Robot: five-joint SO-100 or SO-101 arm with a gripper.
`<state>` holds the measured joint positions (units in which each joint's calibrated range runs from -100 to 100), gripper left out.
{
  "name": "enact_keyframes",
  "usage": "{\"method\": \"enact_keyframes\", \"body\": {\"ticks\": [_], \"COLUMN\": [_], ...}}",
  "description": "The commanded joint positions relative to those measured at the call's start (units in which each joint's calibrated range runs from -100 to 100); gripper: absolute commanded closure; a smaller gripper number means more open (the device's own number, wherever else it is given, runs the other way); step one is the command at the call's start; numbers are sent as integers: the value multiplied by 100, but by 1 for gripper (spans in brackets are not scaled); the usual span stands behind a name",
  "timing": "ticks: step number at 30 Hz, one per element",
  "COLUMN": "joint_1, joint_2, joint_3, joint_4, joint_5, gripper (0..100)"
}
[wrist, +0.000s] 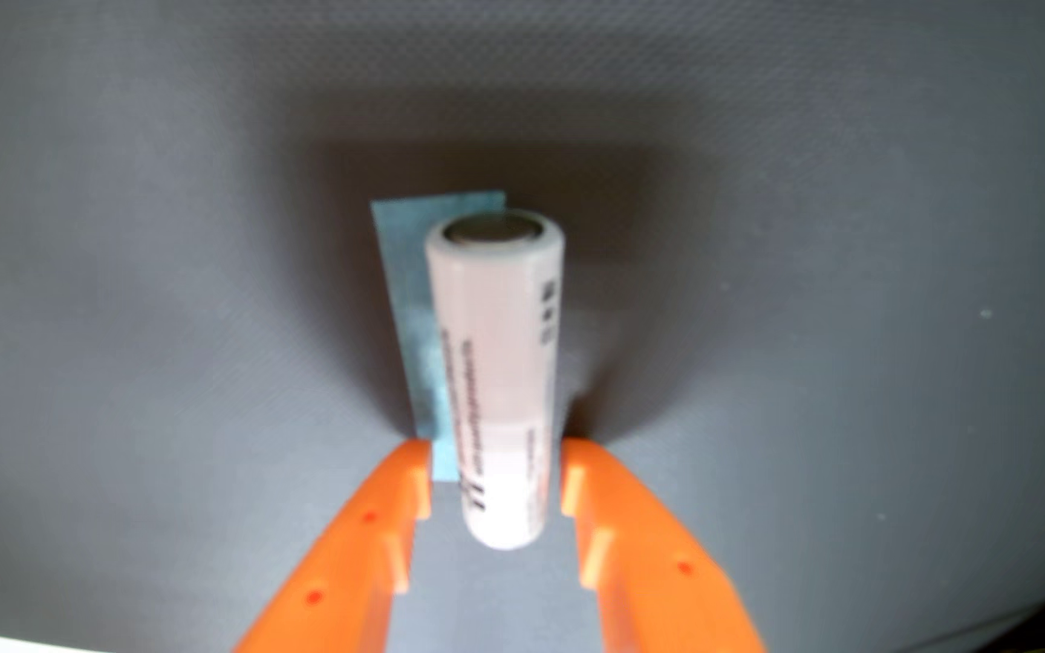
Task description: Insert Battery
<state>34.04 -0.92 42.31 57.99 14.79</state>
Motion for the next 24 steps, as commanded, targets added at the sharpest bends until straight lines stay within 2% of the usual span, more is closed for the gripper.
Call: {"method": "enact_keyframes", "body": {"ticks": [1,15,21,24], "joint_1": [31,31,-87,-110], "joint_2": [-13,-4,-88,-88], "joint_3": [-76,-49,-157,-472], "joint_4": [-24,9,86,467], "joint_5": [-1,-6,-171,-233], "gripper": [88,98,98,98]}}
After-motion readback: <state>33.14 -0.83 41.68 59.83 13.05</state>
